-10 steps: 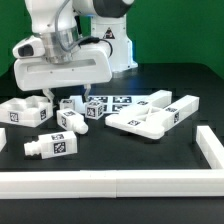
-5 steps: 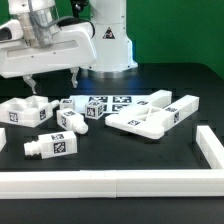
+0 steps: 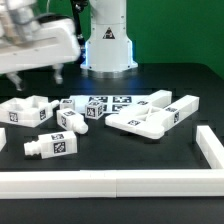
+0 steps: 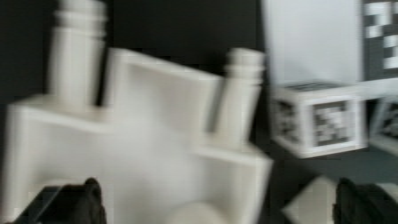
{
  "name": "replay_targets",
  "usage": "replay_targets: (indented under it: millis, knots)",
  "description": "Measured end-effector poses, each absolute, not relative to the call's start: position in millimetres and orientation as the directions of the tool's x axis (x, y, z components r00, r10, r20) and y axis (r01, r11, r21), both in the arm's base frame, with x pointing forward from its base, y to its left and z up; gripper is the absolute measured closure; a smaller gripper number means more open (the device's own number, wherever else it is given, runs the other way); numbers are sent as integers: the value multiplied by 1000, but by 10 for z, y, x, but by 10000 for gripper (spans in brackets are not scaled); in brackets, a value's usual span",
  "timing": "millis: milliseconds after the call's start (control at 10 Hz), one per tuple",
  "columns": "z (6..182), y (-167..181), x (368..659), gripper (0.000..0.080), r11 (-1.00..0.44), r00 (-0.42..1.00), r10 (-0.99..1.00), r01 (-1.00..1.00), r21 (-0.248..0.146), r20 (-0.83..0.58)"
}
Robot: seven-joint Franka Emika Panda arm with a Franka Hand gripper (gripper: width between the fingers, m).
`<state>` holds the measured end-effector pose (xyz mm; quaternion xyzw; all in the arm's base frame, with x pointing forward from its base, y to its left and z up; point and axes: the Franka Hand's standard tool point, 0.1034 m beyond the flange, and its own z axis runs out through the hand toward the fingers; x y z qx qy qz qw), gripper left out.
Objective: Assemble chair
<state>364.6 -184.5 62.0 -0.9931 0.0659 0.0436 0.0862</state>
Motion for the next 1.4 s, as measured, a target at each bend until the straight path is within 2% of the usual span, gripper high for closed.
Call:
replay_targets:
  millis: [100,200,600,700,900,1300,1400]
  knots:
    - [561,-2090,3524,151,-969,977,-186,-199,-148,-102]
    - [483,-2245,3431,151,-979,986,-136,-148,-141,-92]
    - [449,-2246,3439,151,-974,981,-162,-177,-144,-109]
    - [379,-2419,3471,151,-963,968,-207,-227,-146,-138]
    - [180,-2601,3528,151,-962,961,-242,-255,-96,-134]
    - [70,-2580,3520,151,-964,961,-245,-256,-75,-124]
    - [71,-2583,3519,267,-964,961,-246,-256,-75,-124]
